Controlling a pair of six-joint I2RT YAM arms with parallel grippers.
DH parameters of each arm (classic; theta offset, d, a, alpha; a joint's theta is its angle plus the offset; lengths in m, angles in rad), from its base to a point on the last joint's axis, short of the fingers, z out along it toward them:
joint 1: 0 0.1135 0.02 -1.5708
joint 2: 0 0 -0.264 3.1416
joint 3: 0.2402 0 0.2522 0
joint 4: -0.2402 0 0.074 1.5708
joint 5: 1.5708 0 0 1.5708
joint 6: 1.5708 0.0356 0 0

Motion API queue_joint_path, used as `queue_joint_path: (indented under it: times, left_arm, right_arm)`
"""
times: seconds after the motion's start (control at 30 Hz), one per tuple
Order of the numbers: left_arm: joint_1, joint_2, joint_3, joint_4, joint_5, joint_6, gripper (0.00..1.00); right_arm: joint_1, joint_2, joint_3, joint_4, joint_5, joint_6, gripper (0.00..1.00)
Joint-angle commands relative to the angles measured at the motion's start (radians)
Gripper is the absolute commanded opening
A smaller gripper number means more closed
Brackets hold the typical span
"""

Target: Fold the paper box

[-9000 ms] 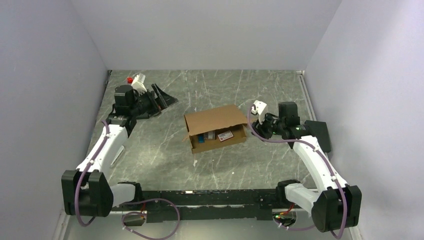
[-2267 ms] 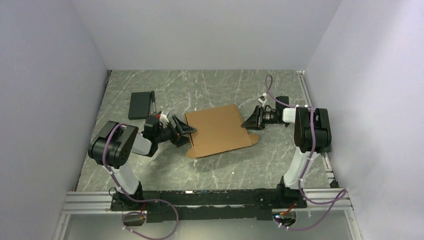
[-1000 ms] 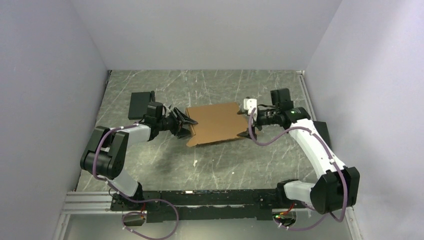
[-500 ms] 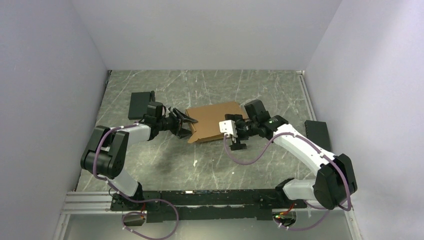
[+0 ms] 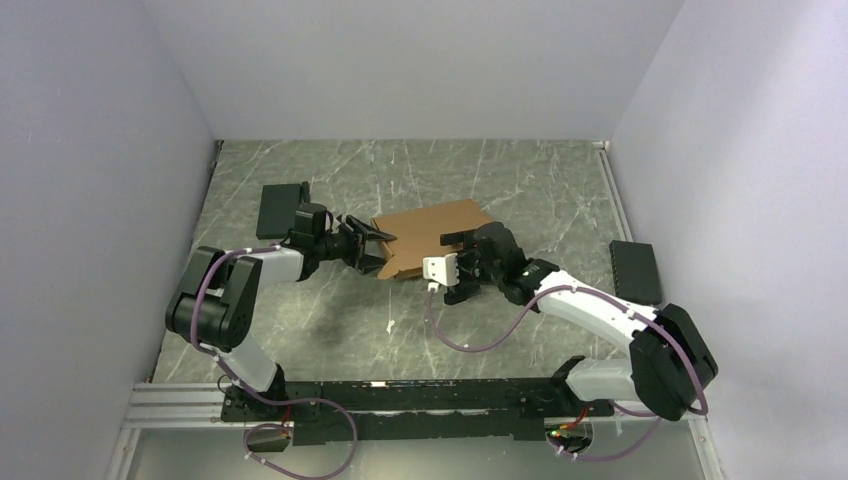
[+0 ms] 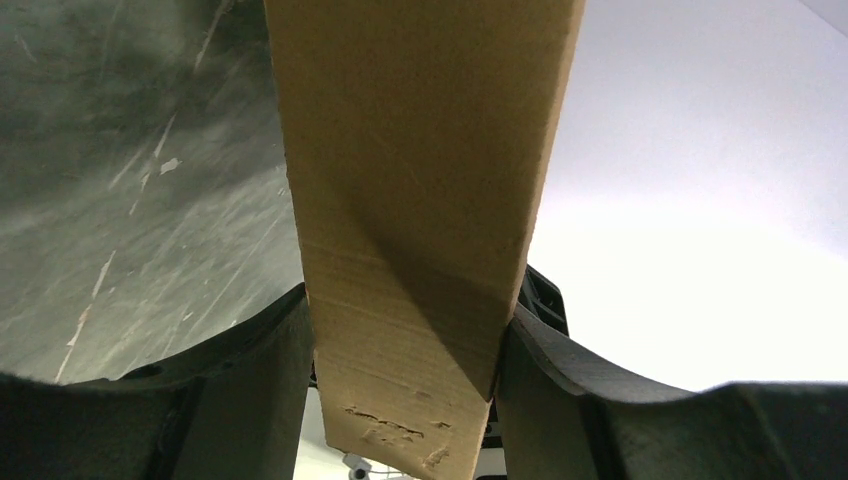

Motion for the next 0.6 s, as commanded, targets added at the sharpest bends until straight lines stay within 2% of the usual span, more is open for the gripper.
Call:
queue_joint_path:
  times: [0.0,0.2,0.57]
  left_arm:
    - [0.002,0.000,0.007,0.117,0.058,-0.094,0.49]
    - [0.003,0.007,0.010,0.146,0.075,-0.107,0.50]
    - [0.003,0.051,-0.015,0.302,0.123,-0.178,0.55]
  right_arm:
    - [0.041,0.022,-0.027,0.177,0.157,0.021,0.99]
    - [0.063,0.036,-0.060,0.277,0.231,0.002,0.94]
    - [0.065,0.033,-0.069,0.314,0.266,-0.005,0.67]
